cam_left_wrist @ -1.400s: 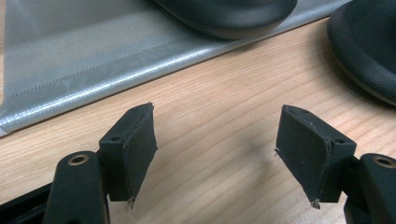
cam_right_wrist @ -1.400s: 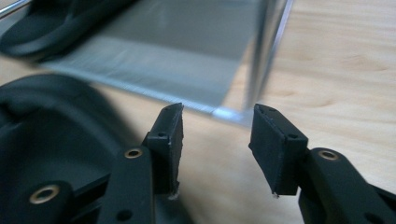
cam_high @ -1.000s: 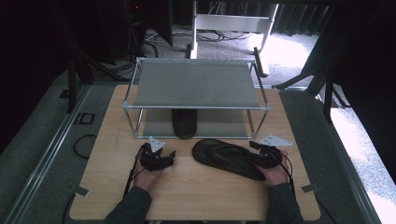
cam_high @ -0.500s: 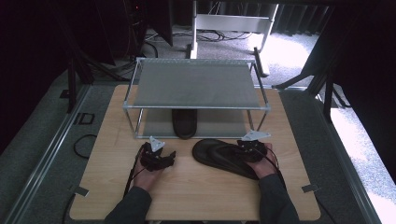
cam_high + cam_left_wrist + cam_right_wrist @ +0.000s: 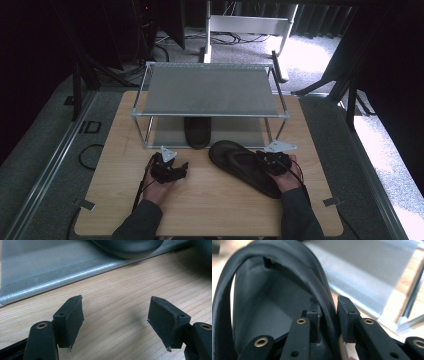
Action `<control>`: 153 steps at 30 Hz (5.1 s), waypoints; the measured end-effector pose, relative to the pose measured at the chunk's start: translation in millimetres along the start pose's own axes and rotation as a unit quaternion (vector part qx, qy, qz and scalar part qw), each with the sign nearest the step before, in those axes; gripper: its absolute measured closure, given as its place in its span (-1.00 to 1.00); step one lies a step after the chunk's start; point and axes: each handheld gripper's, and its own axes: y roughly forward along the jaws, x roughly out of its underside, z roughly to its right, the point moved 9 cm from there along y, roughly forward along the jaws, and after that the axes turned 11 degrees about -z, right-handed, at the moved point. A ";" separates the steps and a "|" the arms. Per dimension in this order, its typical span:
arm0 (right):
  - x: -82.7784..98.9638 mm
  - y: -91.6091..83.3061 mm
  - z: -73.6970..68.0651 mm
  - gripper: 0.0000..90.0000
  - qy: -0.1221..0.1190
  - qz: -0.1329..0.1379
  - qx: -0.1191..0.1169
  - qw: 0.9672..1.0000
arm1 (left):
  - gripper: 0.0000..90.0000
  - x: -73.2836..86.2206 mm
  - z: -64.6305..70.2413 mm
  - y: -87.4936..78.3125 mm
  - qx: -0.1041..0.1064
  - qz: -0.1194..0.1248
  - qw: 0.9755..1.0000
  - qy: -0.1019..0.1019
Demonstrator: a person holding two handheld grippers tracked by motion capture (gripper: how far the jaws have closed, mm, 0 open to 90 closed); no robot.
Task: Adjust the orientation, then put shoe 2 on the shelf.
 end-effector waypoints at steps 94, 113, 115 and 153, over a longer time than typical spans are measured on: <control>49.9 -19.6 -53.6 -0.67 0.034 -0.014 0.032 0.999 | -0.37 -39.0 -36.3 29.2 -0.022 0.008 1.000 -0.013; 46.9 -4.3 -42.9 -0.55 0.067 -0.022 -0.003 0.998 | -0.34 -38.8 -36.3 29.5 -0.029 0.006 0.999 -0.011; 45.6 -2.4 -43.6 -0.52 0.063 -0.027 0.006 0.998 | -0.34 -38.8 -36.3 29.5 -0.029 0.006 0.999 -0.011; 8.1 14.9 -92.0 -0.34 0.015 -0.007 -0.041 0.999 | -0.34 -38.8 -36.7 29.1 -0.024 0.007 1.000 -0.015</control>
